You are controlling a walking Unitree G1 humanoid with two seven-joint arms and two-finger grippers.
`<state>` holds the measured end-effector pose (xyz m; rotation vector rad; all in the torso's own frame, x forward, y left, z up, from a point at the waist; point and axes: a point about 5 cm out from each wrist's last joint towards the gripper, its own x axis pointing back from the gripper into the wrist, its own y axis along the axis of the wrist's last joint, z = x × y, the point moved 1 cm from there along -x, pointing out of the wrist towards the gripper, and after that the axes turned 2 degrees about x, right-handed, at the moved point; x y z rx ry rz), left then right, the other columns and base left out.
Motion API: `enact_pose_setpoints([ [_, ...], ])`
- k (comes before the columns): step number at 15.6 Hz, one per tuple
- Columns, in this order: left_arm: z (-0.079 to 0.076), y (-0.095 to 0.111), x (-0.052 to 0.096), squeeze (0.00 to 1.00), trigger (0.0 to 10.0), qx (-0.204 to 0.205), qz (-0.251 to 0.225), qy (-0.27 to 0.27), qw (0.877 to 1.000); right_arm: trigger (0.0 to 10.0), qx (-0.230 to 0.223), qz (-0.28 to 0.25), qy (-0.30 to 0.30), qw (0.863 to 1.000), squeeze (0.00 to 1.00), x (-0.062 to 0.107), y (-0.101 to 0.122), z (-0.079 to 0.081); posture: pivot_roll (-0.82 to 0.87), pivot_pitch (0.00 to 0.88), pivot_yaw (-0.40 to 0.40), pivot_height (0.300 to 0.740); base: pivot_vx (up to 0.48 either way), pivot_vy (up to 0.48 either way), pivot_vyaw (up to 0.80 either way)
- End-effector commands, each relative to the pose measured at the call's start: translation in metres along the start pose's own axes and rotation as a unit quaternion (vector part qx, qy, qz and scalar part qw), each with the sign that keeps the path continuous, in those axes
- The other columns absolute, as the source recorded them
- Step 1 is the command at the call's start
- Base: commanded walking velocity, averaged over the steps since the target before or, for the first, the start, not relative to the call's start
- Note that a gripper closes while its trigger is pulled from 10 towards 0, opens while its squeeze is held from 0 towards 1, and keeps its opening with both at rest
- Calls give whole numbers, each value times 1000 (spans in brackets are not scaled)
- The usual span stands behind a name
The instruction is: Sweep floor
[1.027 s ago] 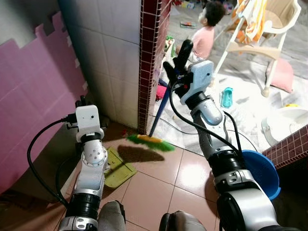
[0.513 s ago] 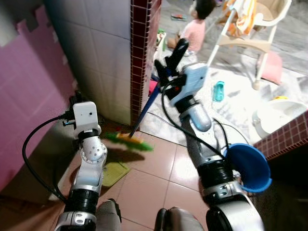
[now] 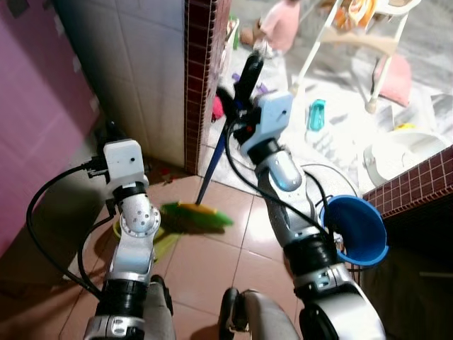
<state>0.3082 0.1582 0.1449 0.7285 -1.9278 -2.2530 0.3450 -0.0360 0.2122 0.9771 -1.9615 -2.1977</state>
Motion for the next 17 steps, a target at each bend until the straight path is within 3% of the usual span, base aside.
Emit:
enact_pose_setpoints([
  [1,-11,-13,13,0,10000,10,47,-44,998,10000,-12,-29,-4,999,0,-7,12,3,-40,325,-143,740,0,0,0],
  [3,-12,-15,23,0,10000,31,71,-82,994,10000,32,-2,-47,998,0,1,2,-17,-36,307,-128,740,0,0,0],
  [6,-12,-18,30,0,10000,29,87,-111,990,10000,60,27,-67,996,0,14,-9,-33,-30,282,-117,740,0,0,0],
  [7,-15,-23,34,0,10000,27,106,-133,985,10000,74,49,-92,992,0,22,-17,-44,-27,249,-105,740,0,0,0],
  [9,-19,-21,38,0,10000,40,112,-177,977,10000,64,75,-139,985,0,29,-24,-60,-21,213,-94,740,0,0,0],
  [17,-31,-10,8,0,10000,58,96,-219,969,10000,26,83,-213,973,0,24,-27,-82,-23,83,-57,740,0,0,-50],
])
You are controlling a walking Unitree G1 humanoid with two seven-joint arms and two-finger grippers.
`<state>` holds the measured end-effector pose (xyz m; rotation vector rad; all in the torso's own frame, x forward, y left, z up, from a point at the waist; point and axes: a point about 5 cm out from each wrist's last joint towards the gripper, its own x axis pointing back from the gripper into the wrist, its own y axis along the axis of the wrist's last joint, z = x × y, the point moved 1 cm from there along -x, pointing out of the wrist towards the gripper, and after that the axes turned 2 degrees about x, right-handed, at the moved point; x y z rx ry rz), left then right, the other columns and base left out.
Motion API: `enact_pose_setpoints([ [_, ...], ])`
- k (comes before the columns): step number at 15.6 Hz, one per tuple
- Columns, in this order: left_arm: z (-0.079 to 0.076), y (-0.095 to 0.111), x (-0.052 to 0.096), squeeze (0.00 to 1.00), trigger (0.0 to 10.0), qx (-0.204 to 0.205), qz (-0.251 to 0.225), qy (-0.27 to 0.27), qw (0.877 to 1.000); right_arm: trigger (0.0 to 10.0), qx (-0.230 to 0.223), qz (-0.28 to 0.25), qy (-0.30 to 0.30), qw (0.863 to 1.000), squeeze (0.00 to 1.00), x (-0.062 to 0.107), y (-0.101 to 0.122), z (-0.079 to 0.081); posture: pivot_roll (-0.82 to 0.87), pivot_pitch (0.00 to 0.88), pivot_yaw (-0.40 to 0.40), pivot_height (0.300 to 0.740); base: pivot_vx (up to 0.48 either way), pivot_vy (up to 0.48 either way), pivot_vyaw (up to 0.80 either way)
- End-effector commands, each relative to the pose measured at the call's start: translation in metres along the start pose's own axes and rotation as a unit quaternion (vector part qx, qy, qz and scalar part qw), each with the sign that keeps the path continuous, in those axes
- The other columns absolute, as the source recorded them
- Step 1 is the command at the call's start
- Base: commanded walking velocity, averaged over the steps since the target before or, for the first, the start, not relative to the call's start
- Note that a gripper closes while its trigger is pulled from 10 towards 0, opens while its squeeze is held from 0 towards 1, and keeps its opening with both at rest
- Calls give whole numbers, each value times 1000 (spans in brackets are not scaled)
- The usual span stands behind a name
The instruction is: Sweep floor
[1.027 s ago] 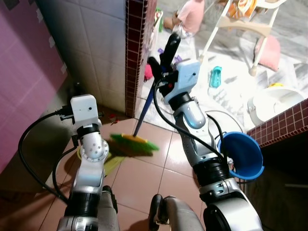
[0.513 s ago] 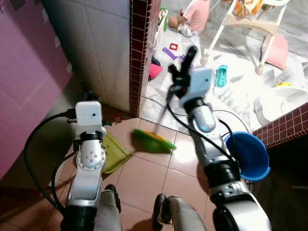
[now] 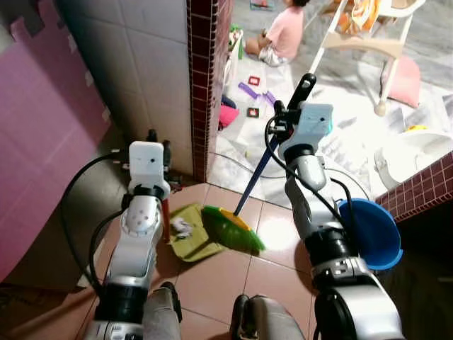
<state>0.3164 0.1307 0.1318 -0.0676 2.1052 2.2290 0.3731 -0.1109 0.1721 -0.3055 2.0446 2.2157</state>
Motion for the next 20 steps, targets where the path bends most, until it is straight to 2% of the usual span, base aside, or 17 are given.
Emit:
enact_pose_setpoints([
  [1,-2,-1,-3,0,10000,0,6,-12,1000,10000,-22,-7,-16,1000,0,-3,4,-8,-25,71,-52,740,-244,0,0],
  [5,-2,-1,-8,0,10000,3,5,-13,1000,10000,-18,13,-74,997,0,1,-4,-33,-36,60,-43,740,-272,0,0],
  [8,-4,0,-13,0,10000,5,5,-18,1000,10000,-22,12,-102,994,0,0,-5,-42,-42,64,-36,740,-304,0,0],
  [12,-3,2,-19,0,10000,7,4,-18,1000,10000,-6,23,-96,995,0,-4,-5,-38,-44,72,-34,740,-299,0,0],
  [14,-2,2,-21,0,10000,6,3,-16,1000,10000,25,30,-86,996,0,-7,-6,-32,-43,58,-34,740,-291,0,0],
  [15,-1,2,-21,0,10000,6,2,-15,1000,10000,21,21,-63,998,0,-7,-5,-28,-41,54,-35,740,-277,0,0],
  [20,0,0,-22,0,10000,11,4,-14,1000,10000,4,26,-60,998,0,-2,-9,-32,-50,40,-43,740,-163,0,0],
])
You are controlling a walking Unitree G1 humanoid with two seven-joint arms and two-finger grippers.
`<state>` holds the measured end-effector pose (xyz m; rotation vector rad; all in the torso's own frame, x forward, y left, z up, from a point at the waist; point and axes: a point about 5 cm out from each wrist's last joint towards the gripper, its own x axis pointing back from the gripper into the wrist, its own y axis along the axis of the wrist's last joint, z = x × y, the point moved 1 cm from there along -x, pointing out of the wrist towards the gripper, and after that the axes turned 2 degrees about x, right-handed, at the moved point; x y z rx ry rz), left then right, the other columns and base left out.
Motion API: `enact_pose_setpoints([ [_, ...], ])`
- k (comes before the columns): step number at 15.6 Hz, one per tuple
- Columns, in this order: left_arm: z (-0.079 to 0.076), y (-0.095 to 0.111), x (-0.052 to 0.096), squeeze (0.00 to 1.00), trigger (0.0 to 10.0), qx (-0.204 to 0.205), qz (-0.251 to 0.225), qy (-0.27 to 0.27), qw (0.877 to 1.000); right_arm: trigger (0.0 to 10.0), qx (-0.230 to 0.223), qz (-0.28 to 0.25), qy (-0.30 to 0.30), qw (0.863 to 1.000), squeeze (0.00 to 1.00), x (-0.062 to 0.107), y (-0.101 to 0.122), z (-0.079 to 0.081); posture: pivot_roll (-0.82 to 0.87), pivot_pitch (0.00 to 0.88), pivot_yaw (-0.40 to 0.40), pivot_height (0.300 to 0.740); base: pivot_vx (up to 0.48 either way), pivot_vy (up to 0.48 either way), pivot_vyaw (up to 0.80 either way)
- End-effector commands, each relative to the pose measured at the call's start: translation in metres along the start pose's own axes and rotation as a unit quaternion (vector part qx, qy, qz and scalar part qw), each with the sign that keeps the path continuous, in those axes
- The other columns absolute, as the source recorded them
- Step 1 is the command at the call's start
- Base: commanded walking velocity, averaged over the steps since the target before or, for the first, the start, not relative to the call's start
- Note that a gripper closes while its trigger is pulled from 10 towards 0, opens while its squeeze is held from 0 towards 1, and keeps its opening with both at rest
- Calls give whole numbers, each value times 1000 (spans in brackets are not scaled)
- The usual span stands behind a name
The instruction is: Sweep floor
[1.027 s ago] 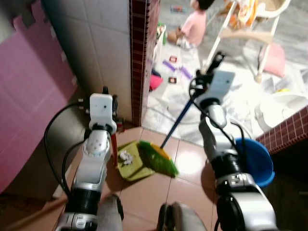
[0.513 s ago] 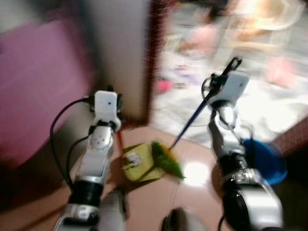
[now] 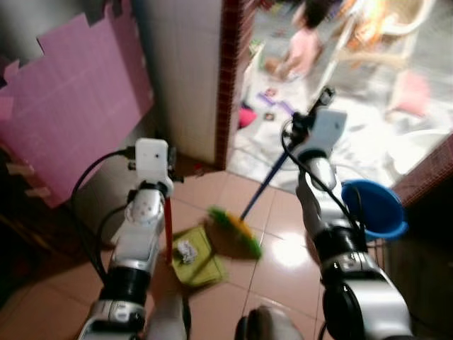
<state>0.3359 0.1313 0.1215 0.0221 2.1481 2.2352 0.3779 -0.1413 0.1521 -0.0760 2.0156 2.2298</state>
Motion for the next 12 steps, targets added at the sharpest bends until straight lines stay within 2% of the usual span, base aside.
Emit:
enact_pose_setpoints([
  [1,-1,12,-3,0,10000,2,-29,-4,1000,10000,6,-14,4,1000,0,-2,8,0,-50,40,-43,740,0,0,0],
  [3,4,9,-3,0,10000,19,-23,5,1000,10000,0,-5,-2,1000,0,2,1,-5,-53,33,-39,740,0,0,0],
  [5,9,2,-2,0,10000,32,-9,13,999,10000,23,-21,19,999,0,4,4,0,-56,33,-37,740,0,0,0],
  [7,6,7,-3,0,10000,39,-20,2,999,10000,-4,-21,21,1000,0,1,8,2,-62,30,-28,740,0,0,0],
  [9,5,9,-4,0,10000,42,-22,-3,999,10000,-7,-19,19,1000,0,-1,9,4,-59,33,-28,740,0,0,0],
  [12,2,13,-8,0,10000,70,-22,4,997,10000,-24,-5,4,1000,0,-4,8,3,-65,50,-30,740,0,0,-694],
])
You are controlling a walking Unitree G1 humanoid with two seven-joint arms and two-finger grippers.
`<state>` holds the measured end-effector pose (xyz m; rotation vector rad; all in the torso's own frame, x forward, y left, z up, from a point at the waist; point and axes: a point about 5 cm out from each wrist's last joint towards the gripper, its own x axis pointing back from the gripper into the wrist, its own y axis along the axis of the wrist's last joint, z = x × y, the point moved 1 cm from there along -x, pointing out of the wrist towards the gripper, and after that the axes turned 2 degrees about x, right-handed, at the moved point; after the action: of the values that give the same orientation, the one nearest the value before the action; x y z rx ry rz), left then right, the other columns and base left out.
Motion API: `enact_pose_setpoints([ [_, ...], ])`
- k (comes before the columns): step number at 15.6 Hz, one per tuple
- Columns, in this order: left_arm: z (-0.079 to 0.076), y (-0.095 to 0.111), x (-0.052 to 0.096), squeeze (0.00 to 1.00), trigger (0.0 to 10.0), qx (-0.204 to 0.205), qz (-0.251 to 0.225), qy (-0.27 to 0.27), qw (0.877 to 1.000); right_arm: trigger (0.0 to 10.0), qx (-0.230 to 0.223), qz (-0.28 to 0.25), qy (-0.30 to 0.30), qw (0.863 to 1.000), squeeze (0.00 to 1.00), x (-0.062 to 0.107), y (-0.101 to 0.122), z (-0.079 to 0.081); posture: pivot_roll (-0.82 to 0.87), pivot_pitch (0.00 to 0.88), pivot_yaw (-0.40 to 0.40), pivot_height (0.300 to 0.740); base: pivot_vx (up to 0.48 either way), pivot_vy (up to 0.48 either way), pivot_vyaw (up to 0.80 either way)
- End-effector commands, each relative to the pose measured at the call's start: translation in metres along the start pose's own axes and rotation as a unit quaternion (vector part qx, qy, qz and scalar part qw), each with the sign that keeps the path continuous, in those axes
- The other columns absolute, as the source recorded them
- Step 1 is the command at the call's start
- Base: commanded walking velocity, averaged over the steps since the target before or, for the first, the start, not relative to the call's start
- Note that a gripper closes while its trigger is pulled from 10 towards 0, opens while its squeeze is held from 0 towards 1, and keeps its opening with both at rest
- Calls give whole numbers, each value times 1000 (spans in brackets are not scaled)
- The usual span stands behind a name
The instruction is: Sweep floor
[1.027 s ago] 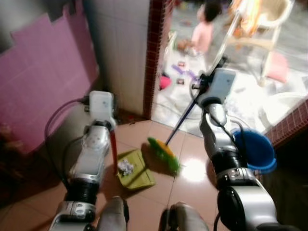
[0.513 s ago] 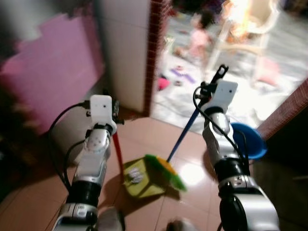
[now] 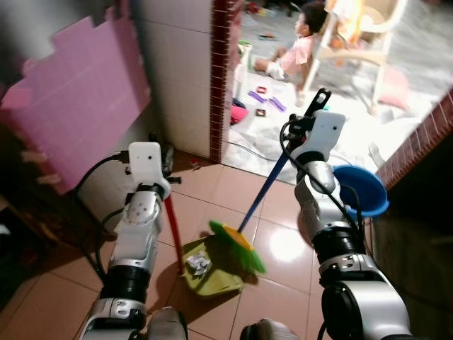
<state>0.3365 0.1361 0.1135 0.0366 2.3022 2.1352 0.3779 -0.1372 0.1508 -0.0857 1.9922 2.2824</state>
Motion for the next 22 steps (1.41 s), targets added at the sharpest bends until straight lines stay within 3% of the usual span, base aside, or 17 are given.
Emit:
enact_pose_setpoints([
  [1,-8,24,-7,0,10000,18,-42,-15,999,10000,-6,-11,-6,1000,0,-5,10,-1,-68,57,-30,740,0,0,-800],
  [8,-19,26,-4,0,10000,52,-46,-90,994,10000,16,-9,-28,999,0,-5,10,-7,-76,62,-31,740,0,0,-800],
  [11,-18,26,-5,0,10000,36,-56,-97,993,10000,30,24,-68,997,0,-5,2,-20,-76,60,-32,740,0,0,-800],
  [18,-22,22,-4,0,10000,24,-44,-111,993,10000,7,66,-109,992,0,1,-11,-28,-83,56,-40,740,0,0,-800],
  [22,-29,23,-5,0,10000,36,-36,-136,989,10000,1,55,-102,993,0,-2,-6,-24,-81,57,-33,740,0,64,-800],
])
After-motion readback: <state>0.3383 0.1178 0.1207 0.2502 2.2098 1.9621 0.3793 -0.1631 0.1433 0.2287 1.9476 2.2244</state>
